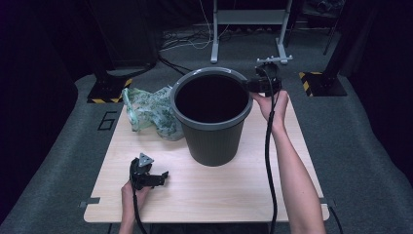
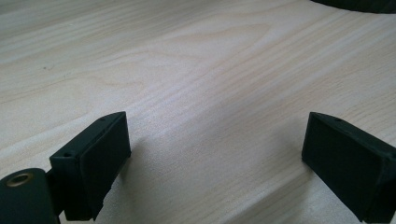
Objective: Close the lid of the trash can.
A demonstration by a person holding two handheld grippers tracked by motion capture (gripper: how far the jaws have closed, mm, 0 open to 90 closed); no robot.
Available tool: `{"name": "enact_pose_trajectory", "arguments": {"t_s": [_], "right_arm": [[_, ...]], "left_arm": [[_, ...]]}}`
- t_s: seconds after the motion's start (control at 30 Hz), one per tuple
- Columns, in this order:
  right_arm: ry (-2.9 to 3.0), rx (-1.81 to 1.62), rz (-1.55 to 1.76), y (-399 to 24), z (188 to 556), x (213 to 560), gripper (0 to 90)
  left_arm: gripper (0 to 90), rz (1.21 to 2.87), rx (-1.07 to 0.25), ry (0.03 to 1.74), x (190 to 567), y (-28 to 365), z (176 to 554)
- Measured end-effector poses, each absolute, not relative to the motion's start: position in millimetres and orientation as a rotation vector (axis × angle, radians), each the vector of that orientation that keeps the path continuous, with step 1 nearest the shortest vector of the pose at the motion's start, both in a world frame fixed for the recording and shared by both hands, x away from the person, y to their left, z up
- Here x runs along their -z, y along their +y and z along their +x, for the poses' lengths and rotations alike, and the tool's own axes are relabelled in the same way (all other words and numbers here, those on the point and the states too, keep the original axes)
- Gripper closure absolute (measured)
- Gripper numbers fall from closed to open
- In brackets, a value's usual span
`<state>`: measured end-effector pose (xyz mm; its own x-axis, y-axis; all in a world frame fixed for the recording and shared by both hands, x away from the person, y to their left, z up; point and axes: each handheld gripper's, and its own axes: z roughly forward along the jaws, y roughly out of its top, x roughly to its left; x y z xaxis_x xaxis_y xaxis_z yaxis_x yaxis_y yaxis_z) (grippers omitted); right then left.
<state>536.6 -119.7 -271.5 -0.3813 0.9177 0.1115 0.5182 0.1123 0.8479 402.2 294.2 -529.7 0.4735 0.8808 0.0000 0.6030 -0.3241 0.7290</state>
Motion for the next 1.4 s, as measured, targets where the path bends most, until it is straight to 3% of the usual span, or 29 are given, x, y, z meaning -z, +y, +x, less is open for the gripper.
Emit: {"name": "enact_pose_trajectory", "arguments": {"t_s": [0.27, 0.47, 0.9, 1.4], "right_arm": [[1.94, -1.266, 1.376, -131.9, 524.7, 263.9, 17.4], [1.957, -1.308, 1.334, -140.8, 507.4, 262.6, 4.2], [1.901, -1.302, 1.245, -165.0, 459.0, 281.1, 0.4], [1.889, -1.187, 1.248, -191.8, 420.6, 344.4, 0.0]], "left_arm": [[7.4, 2.05, -0.53, 1.224, 529.7, 294.2, 402.2], [7.4, 2.049, -0.53, 1.225, 529.7, 294.2, 402.2], [7.4, 2.047, -0.528, 1.227, 529.8, 294.1, 402.2], [7.4, 2.047, -0.528, 1.227, 529.8, 294.1, 402.2]]}}
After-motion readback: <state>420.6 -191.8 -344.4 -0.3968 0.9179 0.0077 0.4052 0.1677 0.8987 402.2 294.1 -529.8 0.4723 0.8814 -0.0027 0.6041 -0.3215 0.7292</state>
